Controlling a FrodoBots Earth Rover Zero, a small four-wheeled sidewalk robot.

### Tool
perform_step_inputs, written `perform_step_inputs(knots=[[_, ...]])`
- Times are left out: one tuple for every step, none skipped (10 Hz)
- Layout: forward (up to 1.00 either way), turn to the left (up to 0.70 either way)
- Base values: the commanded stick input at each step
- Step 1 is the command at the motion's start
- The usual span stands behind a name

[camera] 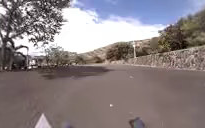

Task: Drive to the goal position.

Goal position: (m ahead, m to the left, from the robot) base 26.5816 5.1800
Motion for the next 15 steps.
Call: perform_step_inputs(knots=[[0.85, -0.27], [0.85, -0.16], [0.85, -0.05], [0.85, 0.00], [0.85, 0.00], [0.85, 0.00], [0.85, 0.00], [0.85, 0.00], [0.85, 0.00], [0.85, 0.00], [0.85, 0.00], [0.85, 0.00], [0.85, 0.00], [0.85, 0.00], [0.85, 0.00]])
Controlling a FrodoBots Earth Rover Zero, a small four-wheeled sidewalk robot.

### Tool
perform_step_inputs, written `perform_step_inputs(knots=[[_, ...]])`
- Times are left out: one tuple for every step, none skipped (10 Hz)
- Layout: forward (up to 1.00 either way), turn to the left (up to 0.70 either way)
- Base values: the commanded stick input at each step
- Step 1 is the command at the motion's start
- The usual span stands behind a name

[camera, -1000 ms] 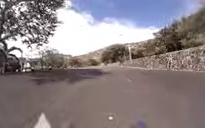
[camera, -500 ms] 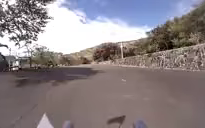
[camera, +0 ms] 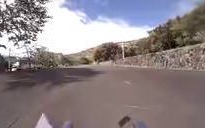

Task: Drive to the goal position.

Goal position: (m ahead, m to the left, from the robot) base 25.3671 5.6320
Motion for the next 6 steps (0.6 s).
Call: perform_step_inputs(knots=[[0.85, 0.00], [0.85, 0.00], [0.85, 0.00], [0.85, 0.00], [0.85, 0.00], [0.85, 0.00]])
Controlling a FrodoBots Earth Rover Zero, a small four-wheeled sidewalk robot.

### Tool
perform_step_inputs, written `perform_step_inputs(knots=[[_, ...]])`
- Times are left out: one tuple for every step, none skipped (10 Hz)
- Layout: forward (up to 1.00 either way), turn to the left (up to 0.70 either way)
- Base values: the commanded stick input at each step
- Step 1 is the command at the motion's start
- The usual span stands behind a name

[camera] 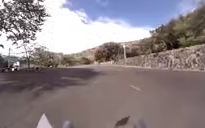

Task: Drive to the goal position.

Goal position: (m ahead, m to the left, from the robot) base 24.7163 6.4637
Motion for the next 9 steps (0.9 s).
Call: perform_step_inputs(knots=[[0.85, 0.00], [0.85, 0.00], [0.85, 0.00], [0.85, 0.00], [0.85, 0.00], [0.85, 0.00], [0.85, 0.00], [0.85, 0.00], [0.85, 0.00]])
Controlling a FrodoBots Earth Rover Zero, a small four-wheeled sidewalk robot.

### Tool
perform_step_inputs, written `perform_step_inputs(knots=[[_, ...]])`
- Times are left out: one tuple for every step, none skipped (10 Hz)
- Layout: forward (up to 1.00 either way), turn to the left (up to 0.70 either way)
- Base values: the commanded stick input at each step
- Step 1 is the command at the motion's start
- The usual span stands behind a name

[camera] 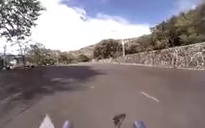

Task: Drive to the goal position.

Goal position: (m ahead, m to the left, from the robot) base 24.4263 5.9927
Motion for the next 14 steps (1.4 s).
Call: perform_step_inputs(knots=[[0.85, 0.00], [0.85, 0.00], [0.85, 0.00], [0.85, 0.00], [0.85, 0.00], [0.85, 0.00], [0.85, 0.00], [0.85, 0.00], [0.85, 0.00], [0.85, 0.00], [0.85, 0.00], [0.85, 0.00], [0.85, 0.00], [0.85, 0.00]])
